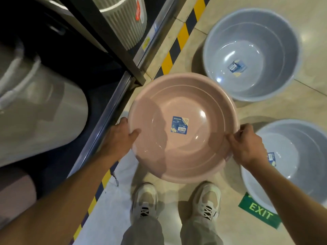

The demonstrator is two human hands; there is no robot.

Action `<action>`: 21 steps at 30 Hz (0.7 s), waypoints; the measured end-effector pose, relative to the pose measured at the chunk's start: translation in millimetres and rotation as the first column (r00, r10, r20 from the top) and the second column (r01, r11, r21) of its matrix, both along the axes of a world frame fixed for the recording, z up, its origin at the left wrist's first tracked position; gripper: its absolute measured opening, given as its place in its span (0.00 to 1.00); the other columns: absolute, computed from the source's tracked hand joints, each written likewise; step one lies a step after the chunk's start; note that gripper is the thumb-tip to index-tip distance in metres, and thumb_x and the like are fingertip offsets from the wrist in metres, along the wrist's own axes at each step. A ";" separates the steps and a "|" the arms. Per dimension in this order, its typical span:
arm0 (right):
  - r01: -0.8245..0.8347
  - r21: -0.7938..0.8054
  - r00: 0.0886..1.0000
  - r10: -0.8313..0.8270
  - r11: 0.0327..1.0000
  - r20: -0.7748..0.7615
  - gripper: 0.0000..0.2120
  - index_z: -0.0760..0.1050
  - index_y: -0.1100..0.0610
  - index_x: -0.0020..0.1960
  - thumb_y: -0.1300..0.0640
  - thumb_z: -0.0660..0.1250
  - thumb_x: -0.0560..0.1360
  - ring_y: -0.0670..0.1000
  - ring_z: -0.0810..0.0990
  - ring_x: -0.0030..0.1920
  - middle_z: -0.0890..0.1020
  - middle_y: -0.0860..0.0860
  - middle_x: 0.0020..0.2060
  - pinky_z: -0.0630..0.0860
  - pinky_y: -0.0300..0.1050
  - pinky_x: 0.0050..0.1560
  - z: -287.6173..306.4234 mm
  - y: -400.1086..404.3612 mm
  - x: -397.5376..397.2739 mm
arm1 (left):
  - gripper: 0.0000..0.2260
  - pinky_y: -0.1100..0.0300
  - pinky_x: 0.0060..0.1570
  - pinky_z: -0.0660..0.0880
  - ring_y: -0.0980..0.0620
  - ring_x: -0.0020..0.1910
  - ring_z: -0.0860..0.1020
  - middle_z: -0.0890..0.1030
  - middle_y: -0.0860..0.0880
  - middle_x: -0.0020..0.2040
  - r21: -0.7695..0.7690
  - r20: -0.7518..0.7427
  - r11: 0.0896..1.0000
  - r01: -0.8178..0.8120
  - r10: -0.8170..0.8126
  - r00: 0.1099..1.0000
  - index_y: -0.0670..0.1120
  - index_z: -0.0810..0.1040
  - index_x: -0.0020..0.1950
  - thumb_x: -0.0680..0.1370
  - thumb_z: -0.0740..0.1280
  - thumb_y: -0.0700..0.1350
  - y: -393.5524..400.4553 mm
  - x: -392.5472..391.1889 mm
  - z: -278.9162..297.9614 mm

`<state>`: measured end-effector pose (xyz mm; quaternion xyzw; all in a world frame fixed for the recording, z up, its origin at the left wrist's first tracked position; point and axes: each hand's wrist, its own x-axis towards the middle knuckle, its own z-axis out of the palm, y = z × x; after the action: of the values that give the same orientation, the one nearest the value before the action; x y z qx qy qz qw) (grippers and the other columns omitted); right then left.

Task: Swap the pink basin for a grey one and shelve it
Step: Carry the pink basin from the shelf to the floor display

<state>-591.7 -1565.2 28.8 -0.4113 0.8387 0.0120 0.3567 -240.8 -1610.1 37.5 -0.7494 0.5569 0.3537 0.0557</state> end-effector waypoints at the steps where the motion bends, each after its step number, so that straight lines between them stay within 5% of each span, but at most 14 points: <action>1: 0.000 -0.003 1.000 0.000 1.000 -0.005 0.17 0.64 0.54 0.53 0.43 0.65 0.76 0.58 0.71 0.42 0.75 0.53 0.43 0.68 0.52 0.42 -4.9 -3.0 -1.1 | 0.18 0.47 0.42 0.81 0.41 0.45 0.82 0.83 0.39 0.51 -0.012 0.000 1.000 0.010 -0.010 1.000 0.42 0.73 0.57 0.79 0.69 0.55 -2.7 -0.1 -4.5; 10: -0.012 -0.048 1.000 0.013 0.999 0.022 0.14 0.64 0.55 0.51 0.48 0.66 0.77 0.58 0.70 0.42 0.78 0.56 0.44 0.66 0.50 0.41 -46.7 -13.9 -2.8 | 0.18 0.53 0.38 0.73 0.42 0.41 0.77 0.82 0.39 0.48 -0.029 0.108 0.997 0.075 -0.072 0.992 0.41 0.75 0.54 0.78 0.69 0.56 -14.5 -3.7 -45.1; 15: -0.005 -0.058 0.999 0.006 0.998 0.032 0.17 0.69 0.61 0.58 0.49 0.66 0.77 0.61 0.72 0.48 0.76 0.63 0.54 0.65 0.49 0.45 -61.3 -11.5 -1.0 | 0.17 0.47 0.42 0.79 0.36 0.46 0.81 0.82 0.37 0.48 -0.059 0.070 0.997 0.055 -0.050 0.996 0.40 0.73 0.56 0.79 0.70 0.53 -11.4 -6.6 -55.7; 21: 0.024 -0.015 0.998 -0.023 1.000 0.067 0.20 0.69 0.61 0.60 0.48 0.66 0.77 0.64 0.76 0.53 0.79 0.63 0.54 0.69 0.52 0.46 -62.1 -11.4 2.1 | 0.16 0.52 0.39 0.76 0.41 0.43 0.81 0.84 0.42 0.47 -0.057 -0.003 0.998 -0.014 0.014 1.000 0.42 0.72 0.58 0.79 0.71 0.51 -4.0 -4.1 -55.9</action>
<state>-589.6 -1576.6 -33.2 -0.4043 0.8313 -0.0128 0.3811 -244.9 -1614.1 -18.5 -0.7542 0.5616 0.3388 0.0311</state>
